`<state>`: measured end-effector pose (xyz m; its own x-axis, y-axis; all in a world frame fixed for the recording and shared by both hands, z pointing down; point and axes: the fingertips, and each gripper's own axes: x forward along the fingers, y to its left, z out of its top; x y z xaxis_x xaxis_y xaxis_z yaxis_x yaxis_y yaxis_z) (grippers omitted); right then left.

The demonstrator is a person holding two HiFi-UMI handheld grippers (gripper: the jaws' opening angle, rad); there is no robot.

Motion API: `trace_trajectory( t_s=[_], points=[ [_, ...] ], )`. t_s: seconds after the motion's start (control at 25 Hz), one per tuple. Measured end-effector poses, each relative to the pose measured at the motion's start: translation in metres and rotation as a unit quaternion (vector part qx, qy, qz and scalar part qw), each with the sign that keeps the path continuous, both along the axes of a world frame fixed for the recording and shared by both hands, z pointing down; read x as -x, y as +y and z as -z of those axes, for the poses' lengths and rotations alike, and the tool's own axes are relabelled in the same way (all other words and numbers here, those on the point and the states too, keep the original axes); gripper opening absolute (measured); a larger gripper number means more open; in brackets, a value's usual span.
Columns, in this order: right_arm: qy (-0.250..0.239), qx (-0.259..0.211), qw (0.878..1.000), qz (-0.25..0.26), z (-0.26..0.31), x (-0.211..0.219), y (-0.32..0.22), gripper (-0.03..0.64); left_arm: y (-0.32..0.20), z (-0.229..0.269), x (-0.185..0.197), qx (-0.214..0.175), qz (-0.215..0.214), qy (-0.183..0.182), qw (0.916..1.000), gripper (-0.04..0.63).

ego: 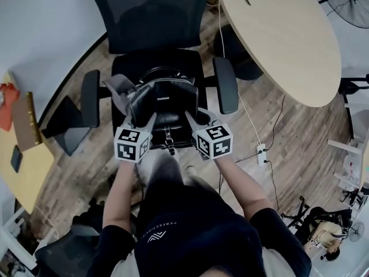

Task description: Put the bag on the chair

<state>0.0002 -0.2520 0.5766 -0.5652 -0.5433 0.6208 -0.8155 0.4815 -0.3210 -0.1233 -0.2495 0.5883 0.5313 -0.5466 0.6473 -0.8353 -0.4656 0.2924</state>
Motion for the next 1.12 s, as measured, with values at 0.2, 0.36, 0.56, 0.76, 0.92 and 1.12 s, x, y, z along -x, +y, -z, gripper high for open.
trace_trajectory(
  t_s=[0.2,0.36,0.56,0.76,0.92,1.12],
  points=[
    [0.005,0.018,1.0,-0.007,-0.021,0.002,-0.007,0.064,-0.009,-0.02,0.003,0.008,-0.006,-0.002,0.9999,0.107],
    [0.009,0.029,0.999,-0.014,-0.034,0.004,-0.011,0.071,-0.014,-0.033,0.006,0.016,-0.009,-0.003,0.9998,0.11],
    [0.018,0.033,0.999,-0.013,-0.053,0.005,-0.019,0.08,-0.019,-0.051,0.01,0.025,0.0,0.003,0.9997,0.114],
    [0.025,0.034,0.999,-0.008,-0.06,0.012,-0.028,0.089,-0.026,-0.061,0.017,0.035,0.008,0.006,0.9993,0.118],
    [0.023,0.038,0.999,-0.013,-0.066,0.012,-0.03,0.101,-0.027,-0.07,0.02,0.042,0.012,0.017,0.9989,0.123],
    [0.016,0.054,0.998,-0.024,-0.071,0.012,-0.03,0.135,-0.028,-0.081,0.021,0.052,0.015,0.043,0.9976,0.141]
  ],
)
